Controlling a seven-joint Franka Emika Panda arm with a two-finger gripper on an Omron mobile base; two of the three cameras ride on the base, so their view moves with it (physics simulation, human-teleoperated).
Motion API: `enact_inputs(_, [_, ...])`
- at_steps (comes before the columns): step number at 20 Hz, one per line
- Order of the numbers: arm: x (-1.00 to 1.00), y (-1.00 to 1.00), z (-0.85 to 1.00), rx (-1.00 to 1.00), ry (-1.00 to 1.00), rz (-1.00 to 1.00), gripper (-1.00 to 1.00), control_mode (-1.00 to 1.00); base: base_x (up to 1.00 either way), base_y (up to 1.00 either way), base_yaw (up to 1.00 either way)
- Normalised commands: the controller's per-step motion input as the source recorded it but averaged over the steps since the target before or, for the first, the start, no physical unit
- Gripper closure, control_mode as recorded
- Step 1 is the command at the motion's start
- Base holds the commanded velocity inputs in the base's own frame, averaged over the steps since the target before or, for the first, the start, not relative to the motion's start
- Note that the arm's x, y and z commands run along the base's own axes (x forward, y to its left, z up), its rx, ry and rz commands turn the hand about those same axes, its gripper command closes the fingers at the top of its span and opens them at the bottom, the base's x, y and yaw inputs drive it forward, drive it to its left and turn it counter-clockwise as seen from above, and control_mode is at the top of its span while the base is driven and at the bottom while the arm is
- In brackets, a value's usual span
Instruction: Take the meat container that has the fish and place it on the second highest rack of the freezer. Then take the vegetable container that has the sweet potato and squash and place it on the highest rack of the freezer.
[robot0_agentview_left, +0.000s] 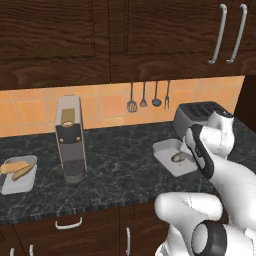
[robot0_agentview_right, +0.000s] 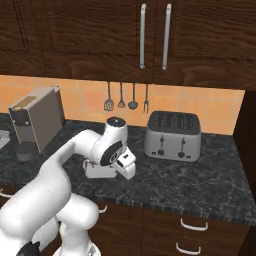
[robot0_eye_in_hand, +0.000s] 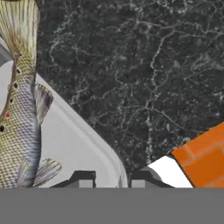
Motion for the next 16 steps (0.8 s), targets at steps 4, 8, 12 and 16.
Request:
enact_inputs(4, [-0.69, 0.43, 0.97, 0.05, -0.32, -0.21, 1.0, -1.0, 0.0, 0.0, 0.0])
enact_inputs(8, [-0.57, 0.46, 0.83, 0.08, -0.17, -0.29, 1.0, -1.0, 0.0, 0.0, 0.0])
enact_inputs(12, [-0.68, 0.24, 0.39, 0.03, -0.05, -0.09, 1.0, -1.0, 0.0, 0.0, 0.0])
enact_inputs(16, [-0.34, 0.05, 0.0, 0.0, -0.07, 0.0, 1.0, 1.0, -0.5, 0.06, -0.01])
